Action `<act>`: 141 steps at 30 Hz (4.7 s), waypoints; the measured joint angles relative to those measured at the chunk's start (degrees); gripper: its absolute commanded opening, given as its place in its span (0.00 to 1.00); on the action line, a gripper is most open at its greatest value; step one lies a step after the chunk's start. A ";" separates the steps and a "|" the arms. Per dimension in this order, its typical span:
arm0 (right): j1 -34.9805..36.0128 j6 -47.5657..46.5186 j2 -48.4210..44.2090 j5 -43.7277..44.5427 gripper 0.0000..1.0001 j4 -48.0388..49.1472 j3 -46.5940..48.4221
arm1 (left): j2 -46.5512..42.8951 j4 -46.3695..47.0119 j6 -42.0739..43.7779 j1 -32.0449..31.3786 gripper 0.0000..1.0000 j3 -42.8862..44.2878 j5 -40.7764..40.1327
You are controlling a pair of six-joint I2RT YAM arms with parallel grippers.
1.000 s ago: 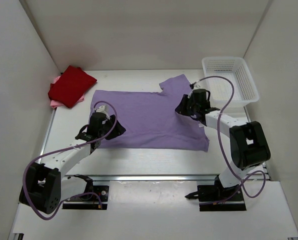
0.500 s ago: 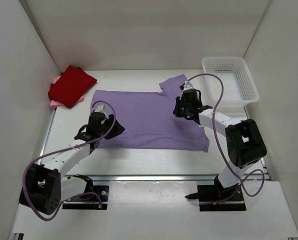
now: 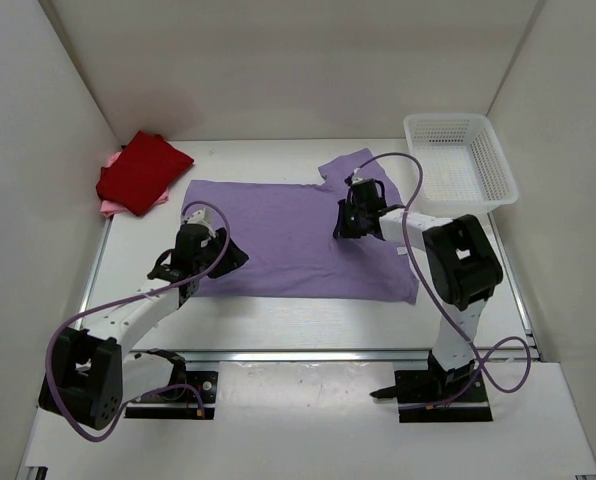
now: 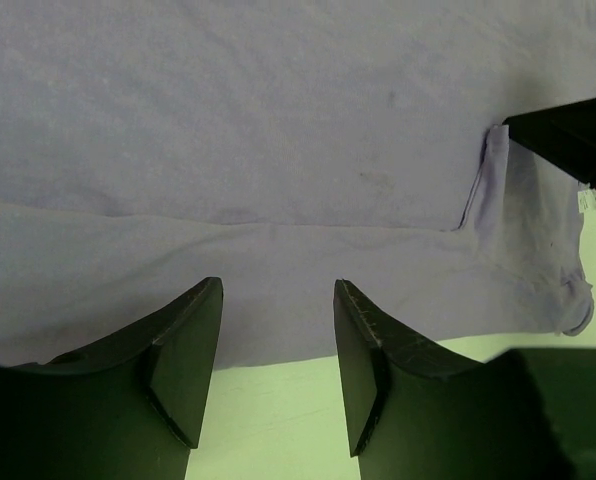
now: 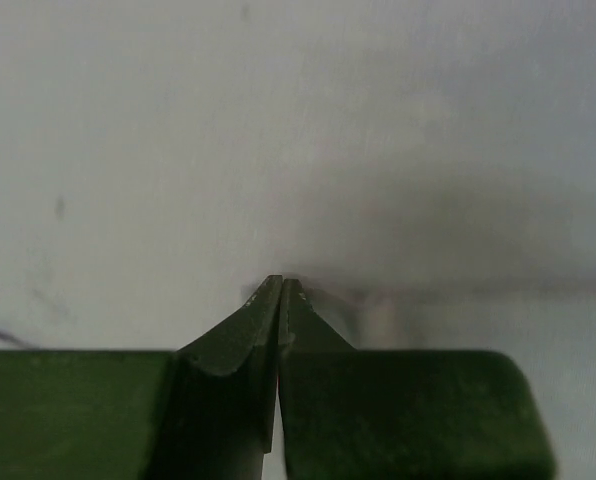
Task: Fold and stack the t-shirts
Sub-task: Fold the flattened tshirt in 1/3 of the way
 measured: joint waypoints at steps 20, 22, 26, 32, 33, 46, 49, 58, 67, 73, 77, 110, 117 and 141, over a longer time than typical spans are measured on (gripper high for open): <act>6.05 3.93 -28.57 -0.63 0.00 5.86 -23.82 | 10.71 0.57 -0.42 -10.25 0.41 1.90 1.53; 8.28 3.89 -27.52 -0.66 0.00 4.76 -25.83 | 10.99 0.57 -0.35 -10.29 0.41 1.90 1.18; 9.73 3.76 -25.86 -0.35 0.00 4.55 -27.76 | 11.06 1.73 -0.17 -9.49 0.42 0.79 0.46; 10.40 3.78 -25.68 1.46 0.00 5.70 -31.78 | 11.69 4.83 -0.70 -5.55 0.44 -3.39 1.99; 10.75 3.72 -25.94 1.84 0.00 6.08 -32.11 | 11.32 5.18 -0.68 -5.25 0.45 -3.85 2.16; 16.26 7.72 -37.18 -0.68 0.00 2.75 -40.39 | -6.45 -0.37 -2.34 -4.90 0.50 -14.67 5.22; 14.95 7.82 -38.49 -2.40 0.08 -1.81 -39.30 | -7.85 -5.05 -2.10 -4.04 0.51 -13.22 5.40; 4.59 4.85 -31.56 -6.45 0.00 0.35 -18.47 | 8.07 -5.20 -0.20 8.63 0.50 15.45 5.33; 3.06 2.62 -14.45 -9.99 0.00 4.90 -3.26 | 38.36 -5.86 0.96 18.69 0.50 38.01 0.44; 1.64 2.95 -9.79 -11.76 0.00 7.72 -2.45 | 47.52 -12.46 6.03 21.31 0.51 49.53 -4.22; 0.76 3.45 -7.82 -12.92 0.00 8.33 -2.60 | 47.95 -15.26 9.57 21.81 0.51 53.09 -6.19; 10.16 7.02 -18.16 -15.85 0.00 25.46 -33.83 | 23.32 -16.59 11.65 21.81 0.00 15.74 -11.98; 9.20 7.41 -18.21 -15.65 0.00 26.97 -36.09 | 24.15 -16.72 11.45 24.68 0.02 15.76 -11.89; 7.34 7.61 -20.65 -16.39 0.01 24.65 -36.76 | 33.35 -17.44 13.20 19.80 0.32 39.06 -14.64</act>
